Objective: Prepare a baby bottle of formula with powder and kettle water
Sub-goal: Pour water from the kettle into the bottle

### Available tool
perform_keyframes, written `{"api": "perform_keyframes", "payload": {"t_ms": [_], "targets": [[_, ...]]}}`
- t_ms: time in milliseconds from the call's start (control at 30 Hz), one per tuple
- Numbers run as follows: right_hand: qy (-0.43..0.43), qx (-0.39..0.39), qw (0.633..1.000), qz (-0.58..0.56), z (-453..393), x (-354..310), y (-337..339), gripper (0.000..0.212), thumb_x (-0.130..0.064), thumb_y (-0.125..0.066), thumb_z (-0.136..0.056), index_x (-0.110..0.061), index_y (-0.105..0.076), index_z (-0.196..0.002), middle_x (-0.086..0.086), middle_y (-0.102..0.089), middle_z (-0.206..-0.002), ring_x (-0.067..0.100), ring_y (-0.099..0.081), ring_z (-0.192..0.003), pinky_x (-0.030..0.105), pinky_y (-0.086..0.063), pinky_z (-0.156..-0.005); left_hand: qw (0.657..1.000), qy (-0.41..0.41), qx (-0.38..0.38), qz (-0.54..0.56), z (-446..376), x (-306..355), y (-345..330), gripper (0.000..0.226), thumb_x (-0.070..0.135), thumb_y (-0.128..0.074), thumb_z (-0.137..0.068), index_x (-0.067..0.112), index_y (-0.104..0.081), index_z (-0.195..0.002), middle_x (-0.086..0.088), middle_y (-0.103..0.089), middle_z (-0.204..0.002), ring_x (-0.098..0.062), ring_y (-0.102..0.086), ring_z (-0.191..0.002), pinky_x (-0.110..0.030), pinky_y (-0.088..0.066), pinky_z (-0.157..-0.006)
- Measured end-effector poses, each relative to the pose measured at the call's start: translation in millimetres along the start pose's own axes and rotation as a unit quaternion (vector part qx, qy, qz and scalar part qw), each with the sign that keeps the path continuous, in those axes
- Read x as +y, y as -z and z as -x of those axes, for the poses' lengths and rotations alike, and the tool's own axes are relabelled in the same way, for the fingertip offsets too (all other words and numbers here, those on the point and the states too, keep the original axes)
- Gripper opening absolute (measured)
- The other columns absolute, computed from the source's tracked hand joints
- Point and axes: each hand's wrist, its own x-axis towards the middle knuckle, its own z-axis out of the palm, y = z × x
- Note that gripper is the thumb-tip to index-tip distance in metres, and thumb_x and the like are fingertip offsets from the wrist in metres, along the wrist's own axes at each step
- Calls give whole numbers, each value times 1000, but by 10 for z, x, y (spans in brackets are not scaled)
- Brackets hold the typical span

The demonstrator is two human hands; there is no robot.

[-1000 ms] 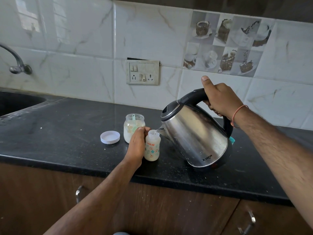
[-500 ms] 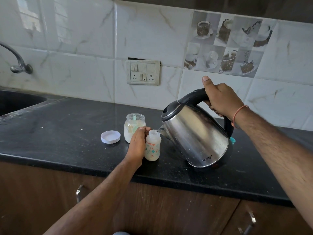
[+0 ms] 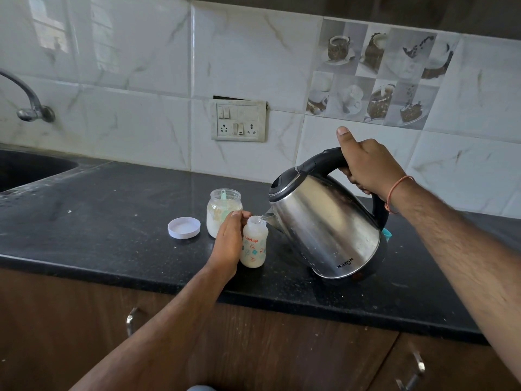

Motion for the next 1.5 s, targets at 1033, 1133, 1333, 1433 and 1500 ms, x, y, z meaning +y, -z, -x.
{"api": "perform_keyframes", "payload": {"t_ms": [1033, 1133, 1333, 1433, 1500], "targets": [[-8, 9, 1000, -18, -20, 104, 23, 81, -74, -32, -107, -14, -55, -57, -6, -47, -41, 14, -38, -35, 30, -37, -53, 992, -79, -62, -70, 151, 56, -57, 33, 24, -39, -114, 14, -70, -115, -8, -72, -117, -22, -68, -114, -32, -53, -88], [-11, 12, 1000, -25, -12, 131, 39, 81, -75, -32, -106, -14, -54, -58, -5, -47, -42, 16, -38, -37, 30, -37, -53, 990, -85, -70, -87, 147, 47, -54, 33, 24, -39, -114, 15, -71, -113, -6, -72, -117, -21, -67, -115, -34, -54, -92], [-17, 14, 999, -41, -14, 193, 66, 80, -76, -32, -104, -13, -52, -60, -2, -44, -45, 20, -36, -39, 30, -35, -52, 991, -79, -71, -83, 178, 59, -60, 33, 24, -38, -115, 15, -70, -117, -5, -73, -118, -17, -67, -114, -30, -51, -87], [-16, 16, 999, -48, -2, 226, 79, 80, -75, -32, -105, -13, -52, -60, -2, -44, -45, 19, -37, -39, 30, -35, -52, 991, -79, -72, -85, 169, 48, -57, 34, 26, -38, -116, 15, -70, -118, -4, -73, -117, -16, -67, -112, -30, -51, -87], [-17, 21, 998, -51, 14, 247, 94, 79, -75, -32, -106, -13, -51, -59, -3, -43, -44, 18, -36, -37, 30, -35, -52, 990, -80, -73, -86, 161, 40, -53, 35, 28, -38, -116, 16, -70, -118, -4, -73, -118, -17, -68, -114, -32, -53, -90]]}}
